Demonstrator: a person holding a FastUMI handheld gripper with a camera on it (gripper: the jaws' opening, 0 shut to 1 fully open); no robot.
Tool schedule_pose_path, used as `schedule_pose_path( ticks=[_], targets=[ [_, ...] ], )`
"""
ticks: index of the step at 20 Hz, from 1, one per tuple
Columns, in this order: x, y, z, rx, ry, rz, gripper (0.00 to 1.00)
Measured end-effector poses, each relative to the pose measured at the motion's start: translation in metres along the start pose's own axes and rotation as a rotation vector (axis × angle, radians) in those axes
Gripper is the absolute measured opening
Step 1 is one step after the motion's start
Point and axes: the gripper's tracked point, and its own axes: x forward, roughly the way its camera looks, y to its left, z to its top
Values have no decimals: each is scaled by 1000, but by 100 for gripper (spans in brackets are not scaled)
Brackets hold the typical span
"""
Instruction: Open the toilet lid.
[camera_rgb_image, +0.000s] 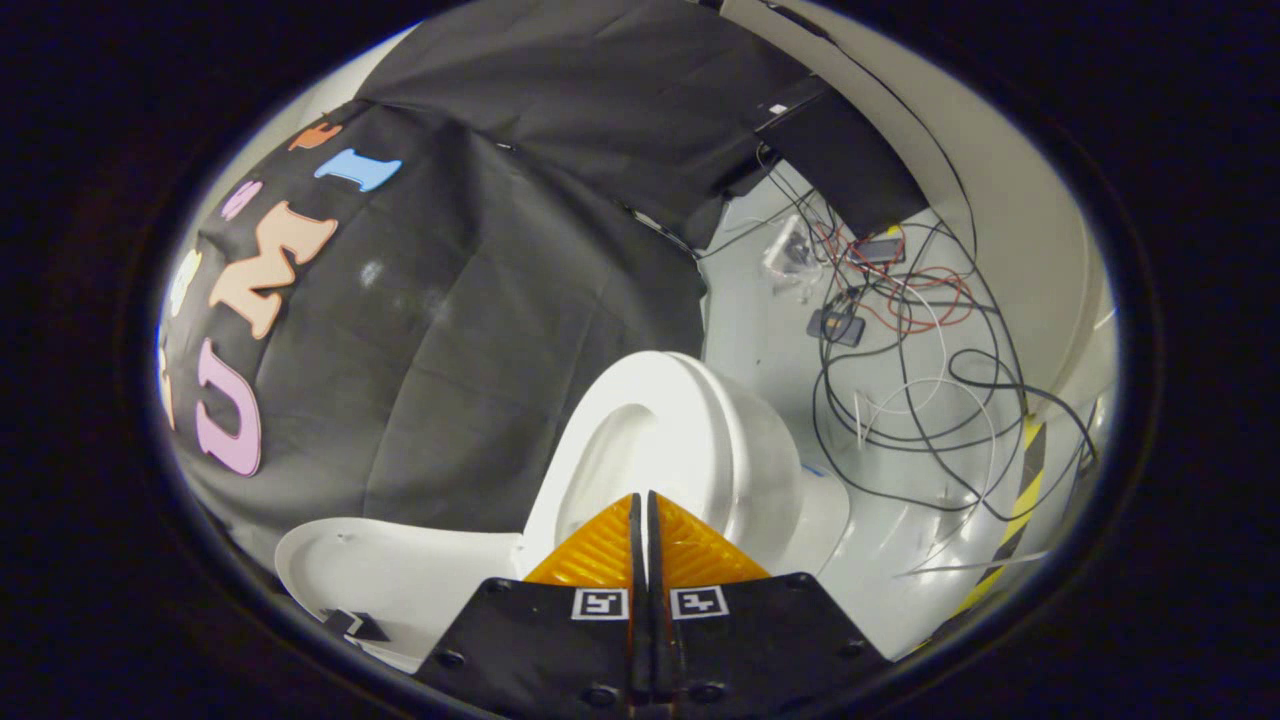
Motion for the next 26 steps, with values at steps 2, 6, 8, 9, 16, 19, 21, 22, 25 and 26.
schedule_pose_path(
  ticks=[2, 6, 8, 9, 16, 19, 21, 22, 25, 26],
  targets=[
    [-3, 12, 7, -33, -21, 25, 1],
    [-13, 57, 20, -130, -59, 105, 1],
    [-19, 87, 25, -202, -74, 149, 1],
    [-22, 100, 26, -241, -80, 168, 1],
    [-50, 217, 25, -541, -111, 327, 1],
    [-63, 269, 10, -667, -120, 418, 1],
    [-74, 302, -7, -757, -113, 480, 1],
    [-78, 316, -17, -817, -108, 503, 1],
    [-93, 346, -60, -997, -80, 572, 1],
    [-95, 352, -74, -1047, -66, 589, 1]
  ],
)
